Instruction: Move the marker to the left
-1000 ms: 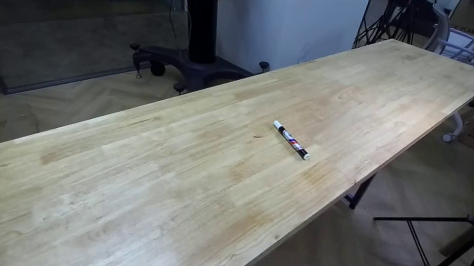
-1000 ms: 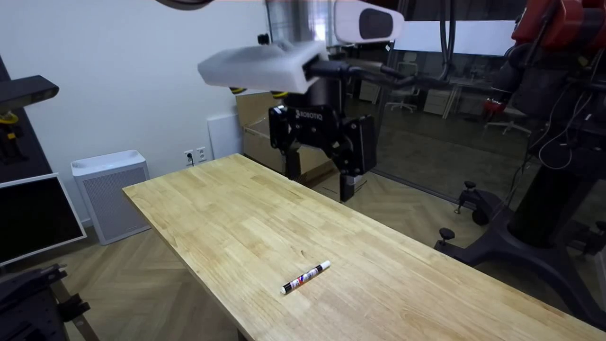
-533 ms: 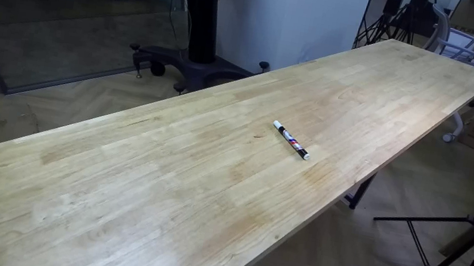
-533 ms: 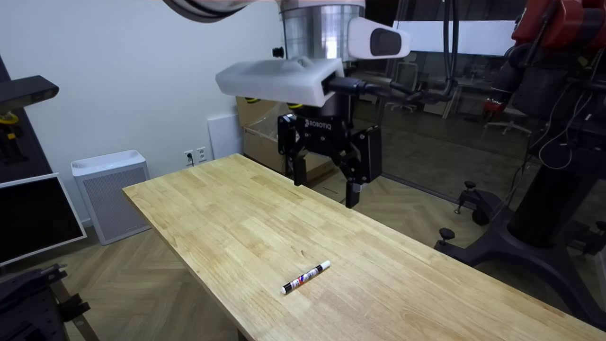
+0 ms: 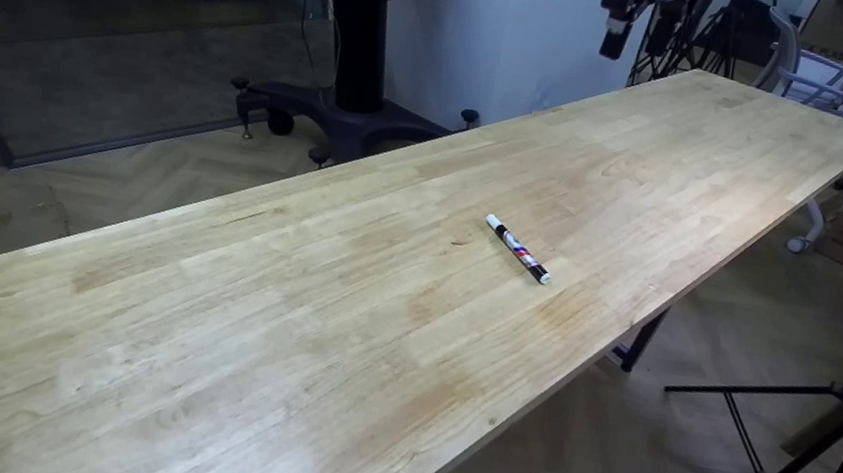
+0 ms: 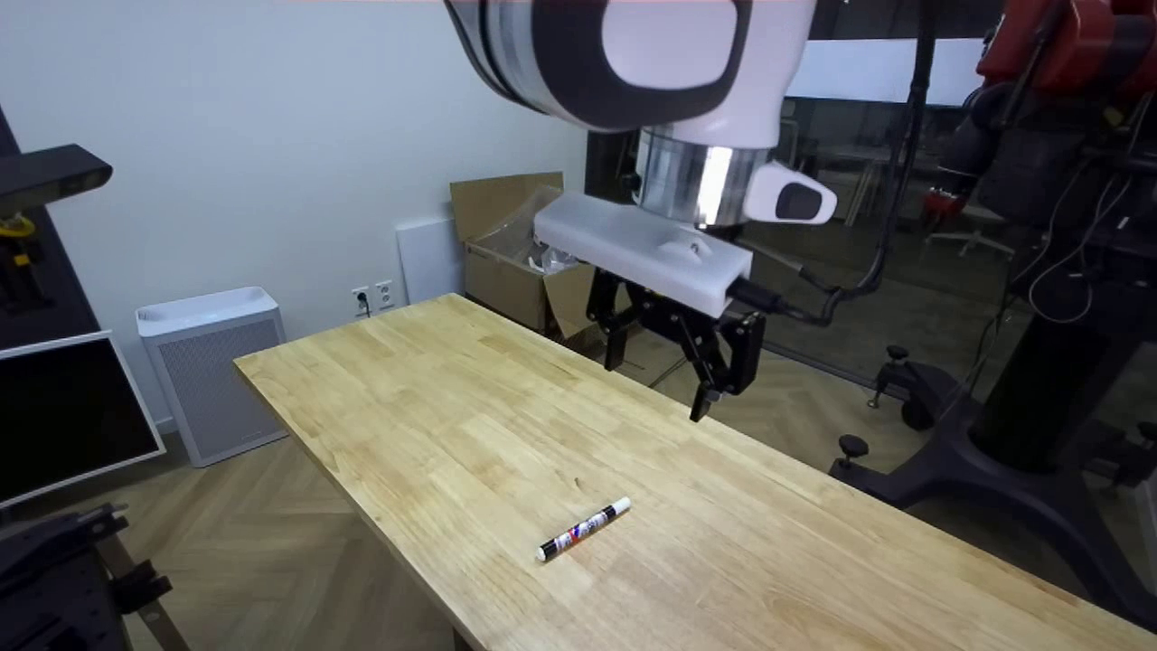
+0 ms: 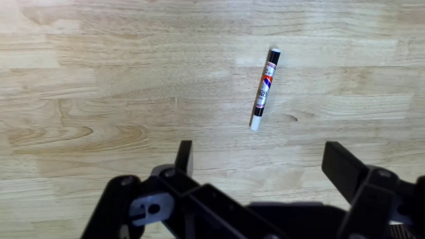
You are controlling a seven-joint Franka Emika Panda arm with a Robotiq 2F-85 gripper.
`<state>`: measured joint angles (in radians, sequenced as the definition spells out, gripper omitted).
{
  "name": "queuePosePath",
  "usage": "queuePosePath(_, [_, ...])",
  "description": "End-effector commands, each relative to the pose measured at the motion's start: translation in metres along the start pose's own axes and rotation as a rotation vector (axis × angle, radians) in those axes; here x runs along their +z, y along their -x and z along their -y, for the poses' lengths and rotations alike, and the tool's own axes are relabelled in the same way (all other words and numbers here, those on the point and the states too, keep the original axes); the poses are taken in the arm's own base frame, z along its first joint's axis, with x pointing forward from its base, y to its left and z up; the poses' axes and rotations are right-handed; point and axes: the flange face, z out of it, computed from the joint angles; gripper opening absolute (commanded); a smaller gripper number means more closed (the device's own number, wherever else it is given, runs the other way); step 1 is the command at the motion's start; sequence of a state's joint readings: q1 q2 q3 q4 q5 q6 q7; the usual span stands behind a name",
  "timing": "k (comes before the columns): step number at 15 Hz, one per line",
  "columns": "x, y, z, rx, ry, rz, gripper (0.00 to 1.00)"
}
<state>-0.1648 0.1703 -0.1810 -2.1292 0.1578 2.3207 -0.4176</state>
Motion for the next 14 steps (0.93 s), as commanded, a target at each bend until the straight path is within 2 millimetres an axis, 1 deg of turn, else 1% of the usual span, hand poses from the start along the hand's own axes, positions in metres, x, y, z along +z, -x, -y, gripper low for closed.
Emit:
queuePosePath(1, [0.038,-0.047,0.006,-0.020,-0.062,0.058,1.00])
queuePosePath(3, [0.064,-0.060,0.020,-0.008,-0.051,0.116,1.00])
queuePosePath(5, [0.087,-0.063,0.036,-0.003,-0.030,0.172,1.00])
queuePosePath(6, [0.085,-0.063,0.038,0.006,0.002,0.169,1.00])
queuePosePath(7, [0.088,-0.053,0.033,-0.027,-0.034,0.150,1.00])
queuePosePath(8, [0.094,-0.055,0.038,-0.023,-0.020,0.163,1.00])
queuePosePath(10, [0.096,-0.057,0.040,-0.020,-0.012,0.166,1.00])
queuePosePath(11, [0.097,-0.059,0.043,-0.006,0.021,0.190,1.00])
queuePosePath(12, [0.102,-0.060,0.048,-0.003,0.048,0.196,1.00])
queuePosePath(14, [0.117,-0.057,0.065,-0.014,0.087,0.192,1.00])
